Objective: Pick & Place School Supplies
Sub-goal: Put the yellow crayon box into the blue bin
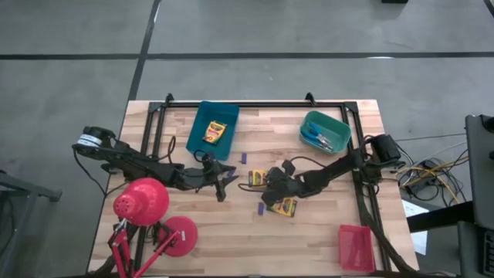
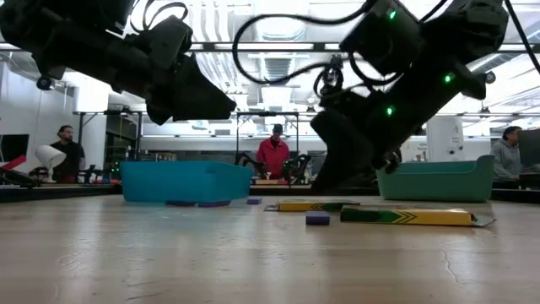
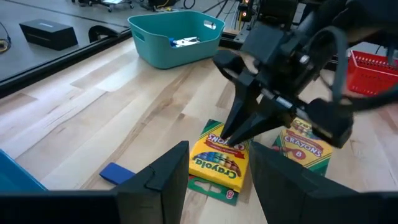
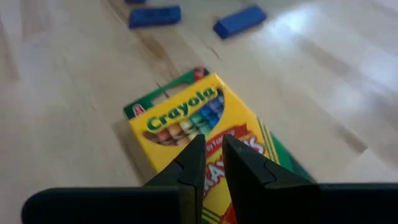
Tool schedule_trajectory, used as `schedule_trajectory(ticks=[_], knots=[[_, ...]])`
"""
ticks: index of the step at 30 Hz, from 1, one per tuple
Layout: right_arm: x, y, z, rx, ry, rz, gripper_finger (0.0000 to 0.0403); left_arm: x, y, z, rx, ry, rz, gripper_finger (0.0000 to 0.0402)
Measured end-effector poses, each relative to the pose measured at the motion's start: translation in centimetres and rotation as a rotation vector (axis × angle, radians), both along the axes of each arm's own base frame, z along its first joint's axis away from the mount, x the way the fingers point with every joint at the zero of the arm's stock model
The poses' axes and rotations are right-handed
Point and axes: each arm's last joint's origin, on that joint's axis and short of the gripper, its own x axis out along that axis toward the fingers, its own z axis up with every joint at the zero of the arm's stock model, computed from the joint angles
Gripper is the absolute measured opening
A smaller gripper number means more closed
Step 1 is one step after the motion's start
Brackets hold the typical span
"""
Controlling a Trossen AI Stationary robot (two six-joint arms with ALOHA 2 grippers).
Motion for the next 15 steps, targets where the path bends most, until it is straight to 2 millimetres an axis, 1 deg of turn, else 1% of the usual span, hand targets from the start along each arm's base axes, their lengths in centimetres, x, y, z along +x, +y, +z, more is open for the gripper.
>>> schedule_trajectory(ticks=[5,8,15], knots=[[-0.1,0.1,1.4,-0.036,-0.031,0.021,0.0052,0.0,0.0,0.0,-0.006,0.001,0.002,0.0172],[-0.3,0.1,2.0,-0.027,-0.017,0.060,0.0052,0.0,0.0,-0.1,-0.017,0.000,0.005,0.0172],[0.0,0.5,2.1,0.049,-0.040,0.139,0.0052,0.0,0.0,-0.1,-0.023,-0.002,0.007,0.0172]])
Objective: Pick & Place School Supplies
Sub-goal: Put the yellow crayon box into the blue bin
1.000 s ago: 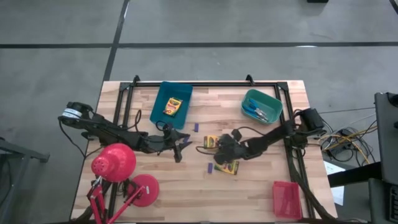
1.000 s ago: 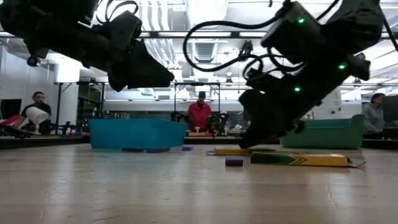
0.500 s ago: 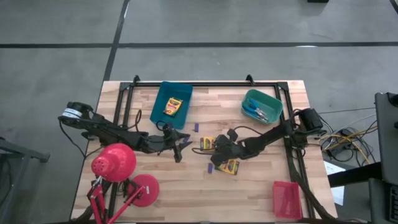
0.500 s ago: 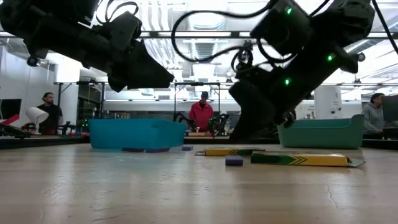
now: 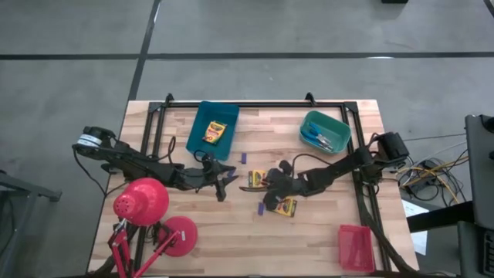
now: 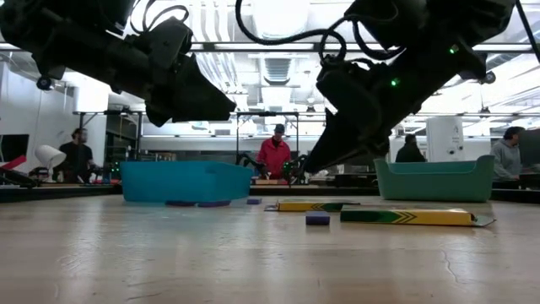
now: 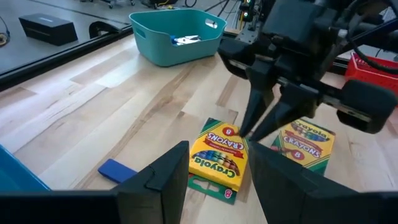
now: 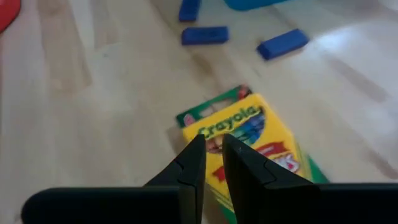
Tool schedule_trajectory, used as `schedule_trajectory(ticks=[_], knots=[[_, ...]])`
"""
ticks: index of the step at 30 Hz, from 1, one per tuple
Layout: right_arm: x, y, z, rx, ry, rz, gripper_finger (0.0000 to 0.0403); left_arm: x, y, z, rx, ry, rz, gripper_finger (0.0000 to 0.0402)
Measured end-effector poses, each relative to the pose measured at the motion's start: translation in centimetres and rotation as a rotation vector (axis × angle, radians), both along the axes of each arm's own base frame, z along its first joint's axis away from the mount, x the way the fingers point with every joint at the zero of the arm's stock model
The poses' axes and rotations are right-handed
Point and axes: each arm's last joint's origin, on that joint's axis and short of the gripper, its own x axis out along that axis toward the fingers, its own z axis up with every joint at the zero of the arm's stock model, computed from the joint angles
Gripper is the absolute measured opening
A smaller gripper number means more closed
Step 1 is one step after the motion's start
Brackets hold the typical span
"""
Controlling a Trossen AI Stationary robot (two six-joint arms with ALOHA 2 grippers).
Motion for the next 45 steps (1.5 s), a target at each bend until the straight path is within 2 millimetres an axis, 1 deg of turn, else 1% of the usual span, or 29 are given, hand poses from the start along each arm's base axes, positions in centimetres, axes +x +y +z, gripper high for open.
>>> schedule_trajectory(ticks=[5,10,15,20,25,29,32,36,45], knots=[[0.7,0.4,-1.4,0.053,-0.010,0.060,0.0052,0.0,0.0,0.0,-0.001,0.000,0.000,0.0172],[1.4,0.6,-2.7,0.021,-0.037,0.099,0.0052,0.0,0.0,0.0,0.000,0.001,0.001,0.0172],[1.4,0.6,-3.0,0.023,-0.036,0.096,0.0052,0.0,0.0,0.0,0.000,0.002,0.001,0.0172],[1.8,0.7,-3.1,0.027,-0.076,0.099,0.0052,0.0,0.0,-0.1,0.002,0.003,0.001,0.0172],[2.0,0.8,-4.4,-0.038,-0.027,0.146,0.0052,0.0,0.0,-0.1,0.003,0.004,0.000,0.0172],[2.8,0.9,-5.2,-0.090,-0.009,0.172,0.0052,0.0,0.0,-0.1,0.003,0.003,0.000,0.0172],[3.5,1.0,-5.4,-0.107,-0.010,0.170,0.0052,-0.1,0.1,-0.1,0.004,0.006,0.001,0.0172],[3.9,0.9,-5.2,-0.140,0.003,0.144,0.0052,-0.1,0.1,-0.1,0.003,0.005,0.001,0.0172],[4.6,-0.1,-4.5,-0.176,0.132,0.108,0.0052,-0.1,0.1,-0.1,0.004,0.006,0.001,0.0172]])
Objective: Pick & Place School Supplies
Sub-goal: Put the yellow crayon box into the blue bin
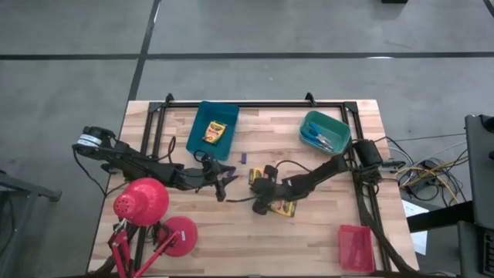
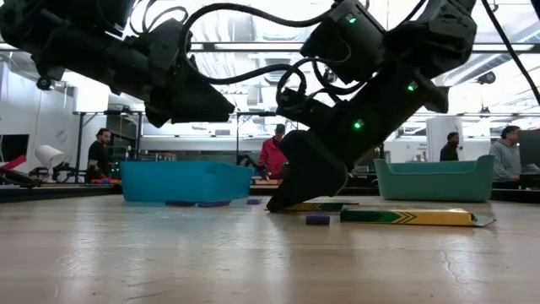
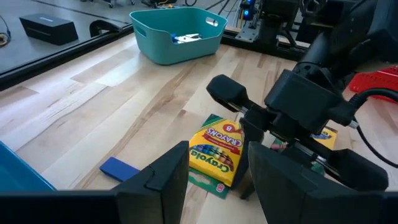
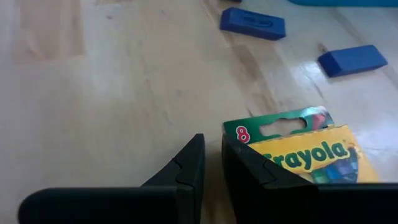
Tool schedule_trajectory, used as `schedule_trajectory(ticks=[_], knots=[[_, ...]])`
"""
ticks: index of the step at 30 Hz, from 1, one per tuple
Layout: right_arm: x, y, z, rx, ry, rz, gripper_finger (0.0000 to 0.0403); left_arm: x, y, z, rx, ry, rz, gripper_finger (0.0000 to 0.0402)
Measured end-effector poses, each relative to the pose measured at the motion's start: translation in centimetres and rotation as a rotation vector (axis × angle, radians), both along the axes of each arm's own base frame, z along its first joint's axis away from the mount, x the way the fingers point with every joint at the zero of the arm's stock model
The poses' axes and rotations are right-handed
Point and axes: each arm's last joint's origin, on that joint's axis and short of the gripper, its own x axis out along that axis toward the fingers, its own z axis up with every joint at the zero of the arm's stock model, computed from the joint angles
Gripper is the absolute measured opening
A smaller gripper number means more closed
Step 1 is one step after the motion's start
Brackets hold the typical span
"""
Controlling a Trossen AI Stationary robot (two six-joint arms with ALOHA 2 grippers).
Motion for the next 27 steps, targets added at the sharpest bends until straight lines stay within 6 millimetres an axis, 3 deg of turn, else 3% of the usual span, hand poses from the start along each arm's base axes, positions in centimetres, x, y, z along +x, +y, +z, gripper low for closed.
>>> schedule_trajectory(ticks=[15,23,27], knots=[[0.0,-2.3,0.1,-0.173,0.080,-0.157,0.0052,0.0,0.0,0.0,0.000,0.001,0.001,0.0172],[0.6,-2.5,0.4,-0.195,0.018,-0.141,0.0052,0.0,0.0,0.0,0.000,0.001,0.001,0.0172],[0.8,-2.3,1.6,-0.179,-0.040,-0.140,0.0052,0.0,0.0,0.0,0.000,0.001,0.001,0.0172]])
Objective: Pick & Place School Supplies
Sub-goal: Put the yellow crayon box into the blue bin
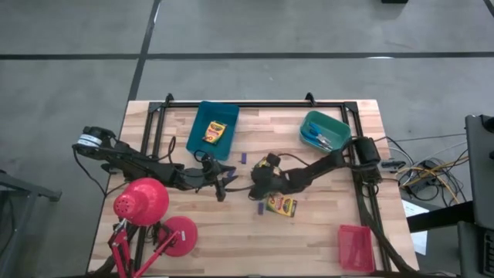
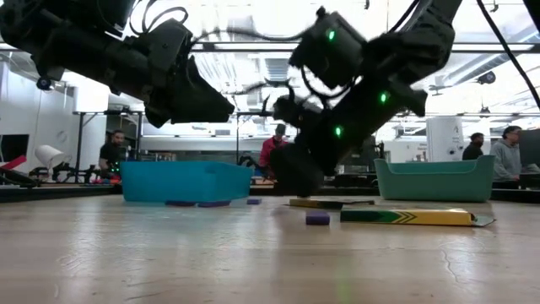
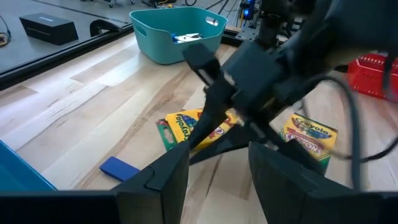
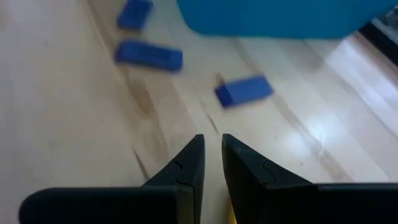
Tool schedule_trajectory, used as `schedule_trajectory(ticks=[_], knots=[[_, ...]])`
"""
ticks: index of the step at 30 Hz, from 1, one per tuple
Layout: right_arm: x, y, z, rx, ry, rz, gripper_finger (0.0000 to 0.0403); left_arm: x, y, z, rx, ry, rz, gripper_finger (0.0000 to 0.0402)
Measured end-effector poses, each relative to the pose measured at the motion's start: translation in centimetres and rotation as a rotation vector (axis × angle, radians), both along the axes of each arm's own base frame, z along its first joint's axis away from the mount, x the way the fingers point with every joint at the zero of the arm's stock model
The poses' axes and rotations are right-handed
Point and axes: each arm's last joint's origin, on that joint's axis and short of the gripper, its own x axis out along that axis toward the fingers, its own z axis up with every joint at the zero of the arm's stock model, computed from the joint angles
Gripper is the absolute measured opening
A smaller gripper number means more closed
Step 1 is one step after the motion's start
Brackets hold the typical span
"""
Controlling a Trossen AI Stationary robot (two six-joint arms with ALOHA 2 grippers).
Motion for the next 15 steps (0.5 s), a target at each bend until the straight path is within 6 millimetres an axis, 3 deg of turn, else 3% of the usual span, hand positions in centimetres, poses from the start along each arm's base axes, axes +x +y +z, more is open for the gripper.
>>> schedule_trajectory(ticks=[8,15], knots=[[-0.9,-0.1,3.8,-0.019,-0.013,0.023,0.0052,0.0,0.0,0.0,-0.001,0.000,0.000,0.0172],[-3.2,-0.5,3.9,0.044,0.112,-0.071,0.0052,0.0,0.0,-0.1,-0.005,0.006,0.002,0.0172]])
